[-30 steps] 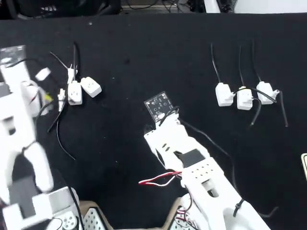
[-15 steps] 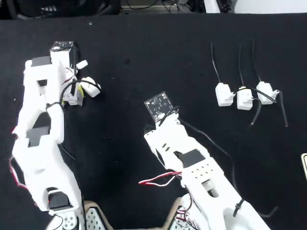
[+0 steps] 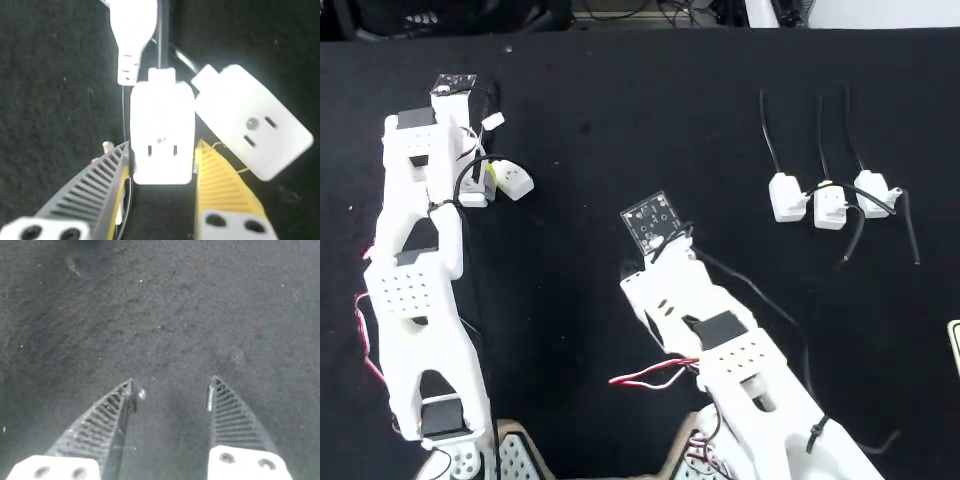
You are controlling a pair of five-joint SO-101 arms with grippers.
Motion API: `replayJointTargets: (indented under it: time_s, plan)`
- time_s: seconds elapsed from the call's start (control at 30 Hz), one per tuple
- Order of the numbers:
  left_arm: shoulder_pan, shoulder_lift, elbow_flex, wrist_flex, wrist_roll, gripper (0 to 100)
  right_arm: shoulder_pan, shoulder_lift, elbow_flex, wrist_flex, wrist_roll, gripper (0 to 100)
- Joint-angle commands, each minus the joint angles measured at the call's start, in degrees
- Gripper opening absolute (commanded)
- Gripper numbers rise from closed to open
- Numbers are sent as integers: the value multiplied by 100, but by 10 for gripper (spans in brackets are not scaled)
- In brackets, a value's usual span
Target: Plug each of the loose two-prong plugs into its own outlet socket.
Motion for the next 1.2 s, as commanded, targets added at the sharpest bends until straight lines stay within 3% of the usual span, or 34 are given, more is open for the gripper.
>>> replayJointTargets:
  time_s: [0.0, 0.07, 0.2, 0.53, 0.7, 0.8, 0.97, 1.17]
  plan:
    - [48, 176, -435, -44, -9, 201, -44, -145, -13, -158, 9, 219]
    - [40, 193, -470, 70, 97, 173, -44, -145, -13, -149, 9, 219]
    - [48, 97, -778, 536, 281, 20, -44, -145, -13, -149, 9, 219]
    - [-22, -97, -2132, 2453, 264, 30, -44, -145, -13, -149, 9, 219]
    - [-312, -431, -2044, 2462, 299, 30, -35, -145, -13, -149, 0, 219]
    - [-479, -1081, -1297, 2462, 299, 30, -35, -145, -13, -149, 0, 219]
    - [-532, -3086, 954, 2453, 264, 30, -35, -145, -31, -149, -18, 219]
    - [110, -5327, 4066, 1556, -26, 30, 185, -145, -57, -149, -26, 219]
